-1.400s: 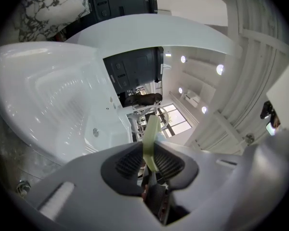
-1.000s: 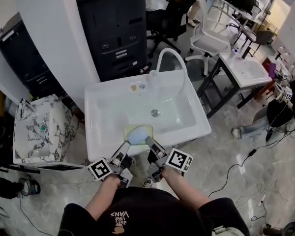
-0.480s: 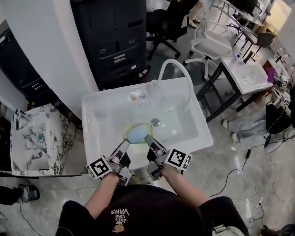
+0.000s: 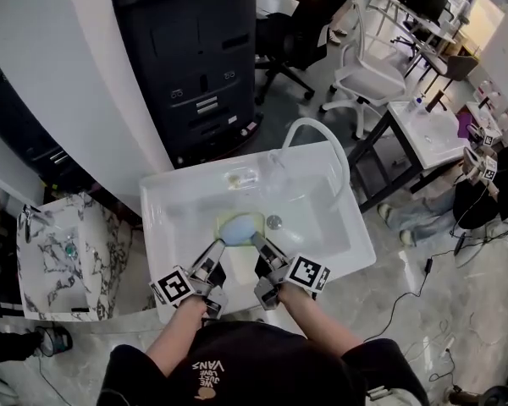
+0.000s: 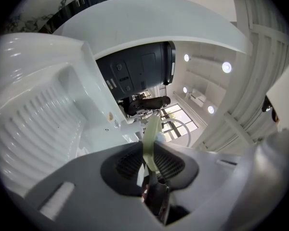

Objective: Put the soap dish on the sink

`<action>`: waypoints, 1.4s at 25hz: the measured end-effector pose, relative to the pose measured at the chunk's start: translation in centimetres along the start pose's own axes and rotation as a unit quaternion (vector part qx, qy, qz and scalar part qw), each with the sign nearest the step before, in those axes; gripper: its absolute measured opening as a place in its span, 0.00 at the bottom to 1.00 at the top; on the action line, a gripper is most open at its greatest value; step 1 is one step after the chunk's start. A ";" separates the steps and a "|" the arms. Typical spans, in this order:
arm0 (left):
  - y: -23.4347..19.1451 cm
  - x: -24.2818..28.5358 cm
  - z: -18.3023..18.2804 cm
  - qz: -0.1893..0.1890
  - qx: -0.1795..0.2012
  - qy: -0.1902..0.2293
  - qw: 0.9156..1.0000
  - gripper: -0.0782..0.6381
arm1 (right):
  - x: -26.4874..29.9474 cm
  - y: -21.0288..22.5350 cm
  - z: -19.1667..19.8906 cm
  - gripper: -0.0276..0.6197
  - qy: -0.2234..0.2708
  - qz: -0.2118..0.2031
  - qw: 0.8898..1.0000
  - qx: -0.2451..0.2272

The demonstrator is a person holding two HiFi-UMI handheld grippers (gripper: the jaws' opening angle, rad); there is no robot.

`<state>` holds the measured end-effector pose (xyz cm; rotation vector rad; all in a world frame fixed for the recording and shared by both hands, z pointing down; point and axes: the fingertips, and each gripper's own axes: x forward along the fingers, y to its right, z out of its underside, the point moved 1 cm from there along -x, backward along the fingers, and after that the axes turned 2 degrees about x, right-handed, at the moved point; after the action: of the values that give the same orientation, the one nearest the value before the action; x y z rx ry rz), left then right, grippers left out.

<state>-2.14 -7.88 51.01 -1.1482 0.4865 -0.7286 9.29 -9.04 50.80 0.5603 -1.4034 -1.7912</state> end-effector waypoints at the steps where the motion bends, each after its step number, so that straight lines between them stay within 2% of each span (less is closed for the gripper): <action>1: -0.2 0.3 -0.3 0.000 -0.001 -0.001 1.000 0.27 | 0.4 0.2 -0.2 0.17 0.000 0.003 1.000 0.000; 16: -5.8 2.3 -3.2 -0.016 -0.022 0.012 1.000 0.27 | 6.0 4.0 -0.1 0.17 -0.008 0.034 0.999 0.007; 35: -12.7 4.6 -4.7 -0.070 -0.053 0.033 0.996 0.27 | 11.1 9.2 -0.8 0.17 -0.024 0.074 0.997 0.012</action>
<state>-5.60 -17.14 61.35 -1.2701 0.5103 -0.8723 6.02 -19.10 60.59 0.4171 -1.4611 -1.6807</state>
